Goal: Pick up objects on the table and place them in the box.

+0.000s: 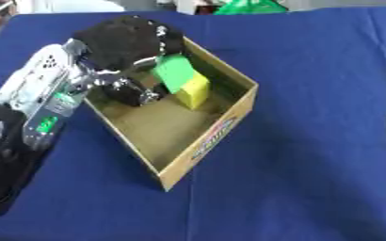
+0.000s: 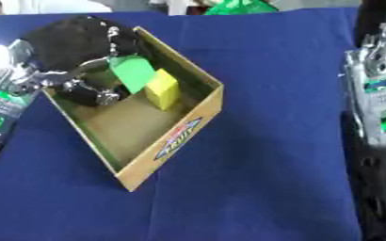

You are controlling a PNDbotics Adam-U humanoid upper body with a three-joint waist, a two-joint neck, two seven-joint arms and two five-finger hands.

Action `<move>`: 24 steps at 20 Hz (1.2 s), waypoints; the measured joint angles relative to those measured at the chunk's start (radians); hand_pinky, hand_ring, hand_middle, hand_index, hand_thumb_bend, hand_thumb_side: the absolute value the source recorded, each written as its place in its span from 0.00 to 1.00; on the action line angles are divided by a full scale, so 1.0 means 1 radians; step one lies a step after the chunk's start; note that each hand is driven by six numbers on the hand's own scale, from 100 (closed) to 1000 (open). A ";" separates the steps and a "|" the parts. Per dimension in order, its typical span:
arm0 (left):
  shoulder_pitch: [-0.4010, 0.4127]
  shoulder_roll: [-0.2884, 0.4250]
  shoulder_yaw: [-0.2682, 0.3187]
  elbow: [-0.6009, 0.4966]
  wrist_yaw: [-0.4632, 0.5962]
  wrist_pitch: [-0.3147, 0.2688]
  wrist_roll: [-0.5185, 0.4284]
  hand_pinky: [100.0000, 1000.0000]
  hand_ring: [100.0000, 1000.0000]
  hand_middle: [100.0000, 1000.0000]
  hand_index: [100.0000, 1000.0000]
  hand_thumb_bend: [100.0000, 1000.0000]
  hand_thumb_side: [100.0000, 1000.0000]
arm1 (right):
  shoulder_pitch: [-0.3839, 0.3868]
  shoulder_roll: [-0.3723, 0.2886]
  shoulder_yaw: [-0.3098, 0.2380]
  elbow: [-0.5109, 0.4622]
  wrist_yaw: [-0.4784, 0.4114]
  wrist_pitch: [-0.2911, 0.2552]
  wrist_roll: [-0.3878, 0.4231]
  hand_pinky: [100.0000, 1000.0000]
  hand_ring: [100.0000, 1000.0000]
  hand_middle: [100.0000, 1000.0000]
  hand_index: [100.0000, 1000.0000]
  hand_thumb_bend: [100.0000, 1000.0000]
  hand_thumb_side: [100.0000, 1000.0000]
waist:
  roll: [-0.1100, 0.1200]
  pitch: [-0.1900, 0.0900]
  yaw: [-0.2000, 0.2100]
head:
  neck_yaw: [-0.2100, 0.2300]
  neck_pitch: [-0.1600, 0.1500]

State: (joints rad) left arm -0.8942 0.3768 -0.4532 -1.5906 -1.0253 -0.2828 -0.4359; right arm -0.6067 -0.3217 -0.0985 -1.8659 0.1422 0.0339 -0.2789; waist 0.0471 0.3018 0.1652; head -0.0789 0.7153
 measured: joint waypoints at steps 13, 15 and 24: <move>0.071 -0.008 -0.008 0.012 0.045 0.058 0.004 0.77 0.79 0.78 0.92 0.47 0.68 | 0.004 0.000 -0.006 0.000 -0.001 0.002 -0.003 0.79 0.80 0.62 0.80 0.08 1.00 | -0.007 0.000 0.008 | -0.011 -0.013; 0.076 -0.008 -0.008 0.011 0.052 0.069 0.007 0.82 0.85 0.82 0.94 0.57 0.80 | 0.004 0.000 -0.006 0.000 -0.001 0.002 -0.003 0.79 0.80 0.62 0.80 0.08 1.00 | -0.008 0.000 0.009 | -0.011 -0.014; 0.087 -0.008 0.001 -0.003 0.044 0.094 0.020 0.84 0.88 0.84 0.95 0.65 0.91 | 0.001 0.000 -0.006 0.000 -0.001 -0.001 -0.006 0.79 0.80 0.62 0.80 0.08 1.00 | -0.018 -0.002 0.013 | -0.011 -0.014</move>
State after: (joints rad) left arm -0.8076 0.3693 -0.4519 -1.5933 -0.9808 -0.1891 -0.4157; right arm -0.6057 -0.3213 -0.1049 -1.8658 0.1415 0.0331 -0.2854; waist 0.0294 0.2998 0.1779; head -0.0898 0.7014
